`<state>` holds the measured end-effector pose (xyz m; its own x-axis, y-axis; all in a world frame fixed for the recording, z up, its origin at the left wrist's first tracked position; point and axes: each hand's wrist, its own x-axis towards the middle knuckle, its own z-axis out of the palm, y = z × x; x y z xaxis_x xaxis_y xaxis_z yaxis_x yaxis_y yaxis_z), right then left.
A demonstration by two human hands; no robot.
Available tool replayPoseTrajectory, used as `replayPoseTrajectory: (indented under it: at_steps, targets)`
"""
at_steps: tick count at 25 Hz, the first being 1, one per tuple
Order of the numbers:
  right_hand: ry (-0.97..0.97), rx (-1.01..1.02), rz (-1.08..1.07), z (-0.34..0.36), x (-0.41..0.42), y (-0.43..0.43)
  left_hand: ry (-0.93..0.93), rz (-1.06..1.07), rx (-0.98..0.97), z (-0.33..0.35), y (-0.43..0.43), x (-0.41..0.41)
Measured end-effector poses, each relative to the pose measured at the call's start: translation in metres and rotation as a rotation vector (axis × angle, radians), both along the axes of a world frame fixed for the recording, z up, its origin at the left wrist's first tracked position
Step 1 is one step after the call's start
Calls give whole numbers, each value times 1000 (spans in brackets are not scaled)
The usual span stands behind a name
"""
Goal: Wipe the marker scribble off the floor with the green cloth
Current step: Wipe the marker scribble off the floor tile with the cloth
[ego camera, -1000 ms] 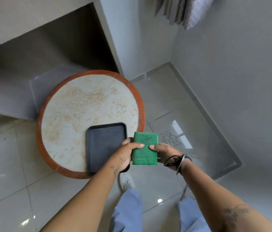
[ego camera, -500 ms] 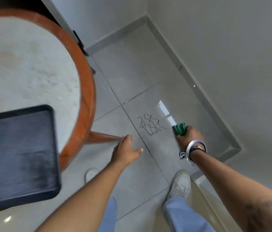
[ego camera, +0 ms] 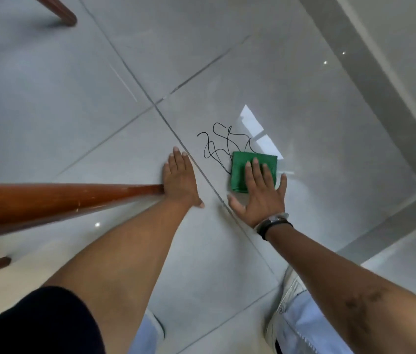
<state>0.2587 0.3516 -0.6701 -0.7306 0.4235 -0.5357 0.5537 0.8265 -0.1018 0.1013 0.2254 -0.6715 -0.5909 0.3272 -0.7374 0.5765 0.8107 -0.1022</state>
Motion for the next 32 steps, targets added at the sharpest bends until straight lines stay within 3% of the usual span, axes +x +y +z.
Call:
replayPoseTrajectory:
  at_steps: [4, 9, 11, 14, 15, 16, 19, 21, 22, 24, 25, 26, 29, 30, 31, 32]
  targets:
    - [-149, -16, 111, -2, -11, 3, 28, -34, -46, -4, 2, 5]
    - [-105, -73, 626, 3, 7, 26, 32, -103, -113, -1, 3, 2]
    - [-118, 48, 453, -5, -8, 62, 37, -118, -127, -2, 3, 3]
    - [-154, 149, -191, -10, -47, 84, 56, -129, -126, -2, 4, 2]
    - [-158, 99, -205, -7, -56, 73, 52, -134, -121, -1, 4, 2]
    - [-150, 35, -94, -5, -54, 56, 45, -136, -117, 0, 4, 1]
    - [-150, -179, 554, 13, -5, 11, 22, -127, -130, -1, 2, 1]
    - [-141, -150, 658, 8, -3, 38, 41, -136, -125, -4, 0, -1]
    - [-156, -51, 534, 1, -16, 53, 52, -153, -119, -7, -1, -1]
    - [-170, 65, -26, -8, -53, 74, 50, -150, -102, -8, 1, 2]
    - [-187, 64, -203, -8, -71, 73, 59, -143, -103, -6, 2, 0]
    - [-196, 50, -162, -7, -79, 64, 57, -143, -115, -4, 3, -1]
    - [-158, -99, 616, 3, -53, 41, 29, -145, -121, -4, 0, -2]
    - [-166, -157, 770, 8, -44, 54, 30, -148, -118, -5, -1, -1]
    - [-143, -153, 787, 5, -41, 70, 36, -147, -112, -7, -1, 0]
    - [-128, -79, 669, -1, -49, 83, 51, -145, -106, -8, -2, -1]
